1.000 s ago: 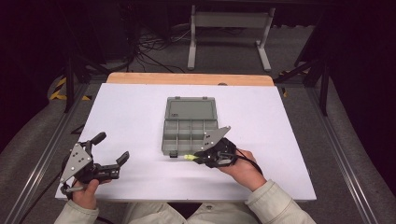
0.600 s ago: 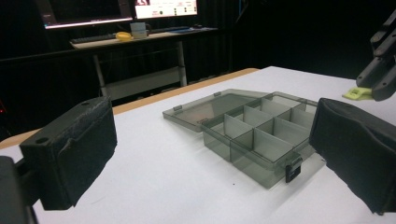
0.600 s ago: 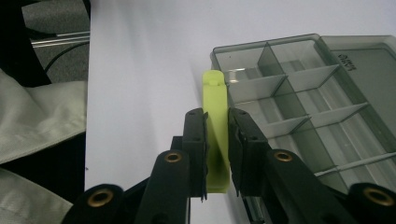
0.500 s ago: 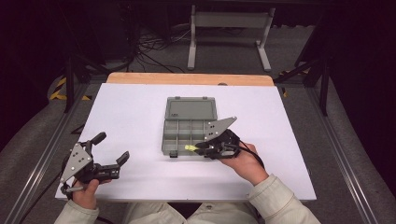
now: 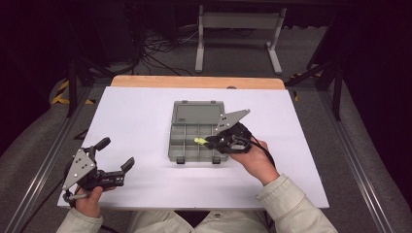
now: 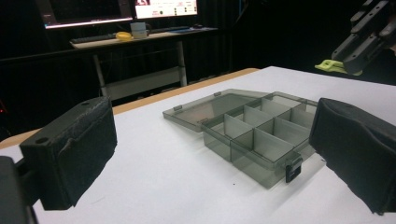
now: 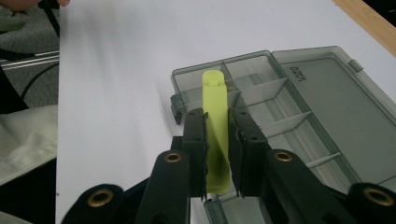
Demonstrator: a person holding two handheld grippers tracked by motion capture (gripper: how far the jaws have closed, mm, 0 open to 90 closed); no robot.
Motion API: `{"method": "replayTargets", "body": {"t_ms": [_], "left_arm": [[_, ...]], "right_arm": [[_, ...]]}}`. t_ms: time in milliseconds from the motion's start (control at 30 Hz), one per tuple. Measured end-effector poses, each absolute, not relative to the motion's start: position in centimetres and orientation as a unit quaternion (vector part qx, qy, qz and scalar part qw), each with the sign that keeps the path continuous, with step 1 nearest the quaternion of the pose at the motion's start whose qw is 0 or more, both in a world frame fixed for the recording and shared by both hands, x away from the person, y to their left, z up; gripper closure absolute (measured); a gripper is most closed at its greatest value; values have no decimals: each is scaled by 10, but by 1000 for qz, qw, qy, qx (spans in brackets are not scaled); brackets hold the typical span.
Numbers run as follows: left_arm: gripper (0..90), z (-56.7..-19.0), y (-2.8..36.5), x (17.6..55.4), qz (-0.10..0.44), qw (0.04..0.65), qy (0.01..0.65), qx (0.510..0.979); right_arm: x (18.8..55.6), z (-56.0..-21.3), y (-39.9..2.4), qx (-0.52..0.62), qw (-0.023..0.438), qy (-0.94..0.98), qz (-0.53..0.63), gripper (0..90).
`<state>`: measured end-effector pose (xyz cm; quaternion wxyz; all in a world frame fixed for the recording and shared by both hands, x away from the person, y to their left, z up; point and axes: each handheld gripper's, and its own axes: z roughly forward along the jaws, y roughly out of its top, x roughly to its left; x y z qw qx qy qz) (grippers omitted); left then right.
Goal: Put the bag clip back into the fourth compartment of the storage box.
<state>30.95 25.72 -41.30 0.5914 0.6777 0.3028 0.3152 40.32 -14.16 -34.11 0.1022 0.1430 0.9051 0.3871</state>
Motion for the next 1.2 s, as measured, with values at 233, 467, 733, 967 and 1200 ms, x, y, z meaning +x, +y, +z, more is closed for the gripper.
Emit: {"method": "replayTargets", "body": {"t_ms": [233,467,733,967,1200], "left_arm": [[14,-413,257,310,315,591,303,677],[14,-413,258,310,315,591,304,678],[14,-413,258,310,315,591,304,678],[14,-413,258,310,315,591,304,678],[14,-413,258,310,315,591,303,678]], "right_arm": [[418,-337,-145,168,106,899,391,781],[427,-332,-145,180,117,896,389,780],[439,-332,-147,203,115,894,383,781],[448,-335,-149,222,125,889,381,781],[457,-338,-151,237,137,885,376,781]]}}
